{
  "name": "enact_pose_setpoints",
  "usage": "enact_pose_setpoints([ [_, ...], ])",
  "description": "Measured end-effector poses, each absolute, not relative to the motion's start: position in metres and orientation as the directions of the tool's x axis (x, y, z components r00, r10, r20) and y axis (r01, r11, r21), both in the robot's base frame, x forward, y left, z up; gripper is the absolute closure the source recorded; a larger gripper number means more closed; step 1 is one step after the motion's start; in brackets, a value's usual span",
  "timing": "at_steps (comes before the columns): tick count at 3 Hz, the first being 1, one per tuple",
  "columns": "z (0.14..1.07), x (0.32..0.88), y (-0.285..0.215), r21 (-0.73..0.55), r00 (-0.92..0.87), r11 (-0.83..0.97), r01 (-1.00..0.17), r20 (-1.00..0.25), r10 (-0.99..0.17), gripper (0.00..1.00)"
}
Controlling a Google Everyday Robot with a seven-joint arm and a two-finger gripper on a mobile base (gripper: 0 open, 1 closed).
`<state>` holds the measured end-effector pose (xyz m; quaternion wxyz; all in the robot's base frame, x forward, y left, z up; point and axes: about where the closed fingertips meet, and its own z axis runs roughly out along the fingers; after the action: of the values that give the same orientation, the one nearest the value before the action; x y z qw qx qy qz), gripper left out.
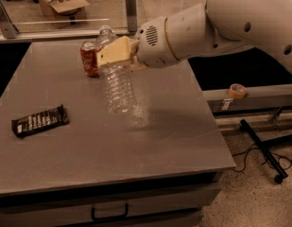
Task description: Place water bottle upright
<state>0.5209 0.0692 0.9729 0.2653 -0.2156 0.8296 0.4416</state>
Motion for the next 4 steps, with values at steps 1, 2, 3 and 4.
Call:
enact_pose_setpoints([
  [1, 0.973, 0.521, 0.069, 0.618, -0.766, 0.517, -0.593, -0.631, -0.124, 1.00],
  [2, 0.969, 0.518, 0.075, 0.589, -0.731, 0.516, -0.621, -0.673, -0.111, 1.00],
  [3, 0.968, 0.524, 0.083, 0.537, -0.636, 0.473, -0.699, -0.769, -0.065, 1.00],
  [4, 0.974, 0.531, 0.093, 0.423, -0.491, 0.424, -0.800, -0.869, -0.059, 1.00],
])
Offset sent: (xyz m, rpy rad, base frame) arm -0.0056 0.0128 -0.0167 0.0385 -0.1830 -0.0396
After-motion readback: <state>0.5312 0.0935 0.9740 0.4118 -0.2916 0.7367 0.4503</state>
